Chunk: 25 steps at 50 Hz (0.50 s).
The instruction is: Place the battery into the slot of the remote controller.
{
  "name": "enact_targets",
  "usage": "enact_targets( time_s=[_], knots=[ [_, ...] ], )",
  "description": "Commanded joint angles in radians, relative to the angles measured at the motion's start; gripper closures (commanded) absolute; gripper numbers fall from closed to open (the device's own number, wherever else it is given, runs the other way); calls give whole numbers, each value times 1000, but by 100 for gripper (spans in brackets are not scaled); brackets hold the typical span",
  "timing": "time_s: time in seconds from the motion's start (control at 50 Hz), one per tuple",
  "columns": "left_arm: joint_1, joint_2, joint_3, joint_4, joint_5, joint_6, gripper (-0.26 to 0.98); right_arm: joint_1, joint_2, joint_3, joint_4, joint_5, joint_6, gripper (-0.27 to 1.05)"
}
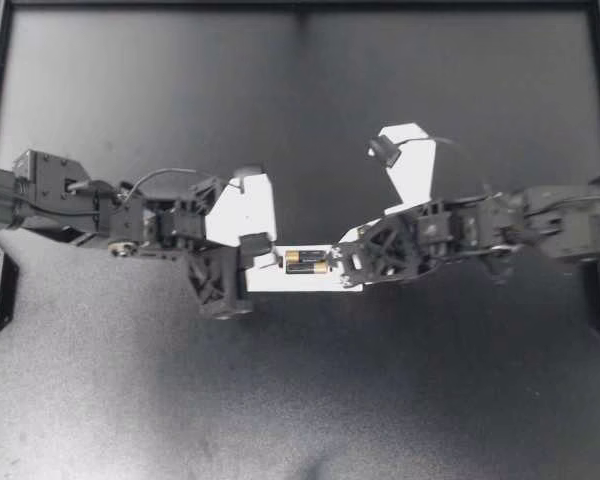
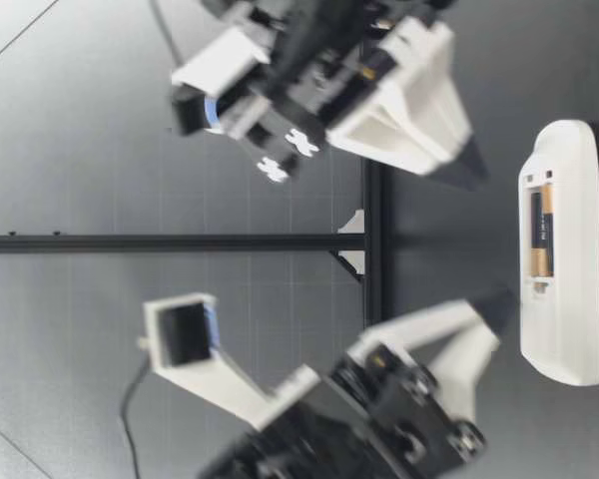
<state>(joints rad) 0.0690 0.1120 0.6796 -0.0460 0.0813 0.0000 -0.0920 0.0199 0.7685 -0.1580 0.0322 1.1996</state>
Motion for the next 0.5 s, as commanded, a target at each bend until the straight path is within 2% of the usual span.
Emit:
enact_targets(
  time_s=[0.0, 0.2, 0.48],
  knots=[
    [-11, -12, -46, 2, -25, 2, 91, -18, -66, 9, -58, 40, -2, 92],
    [-20, 55, -104, 2, -28, 0, 91, -35, -132, 46, -183, 101, 0, 92],
    [-21, 133, -147, 2, -21, 0, 91, -35, -137, 60, -192, 104, -2, 92]
  ],
)
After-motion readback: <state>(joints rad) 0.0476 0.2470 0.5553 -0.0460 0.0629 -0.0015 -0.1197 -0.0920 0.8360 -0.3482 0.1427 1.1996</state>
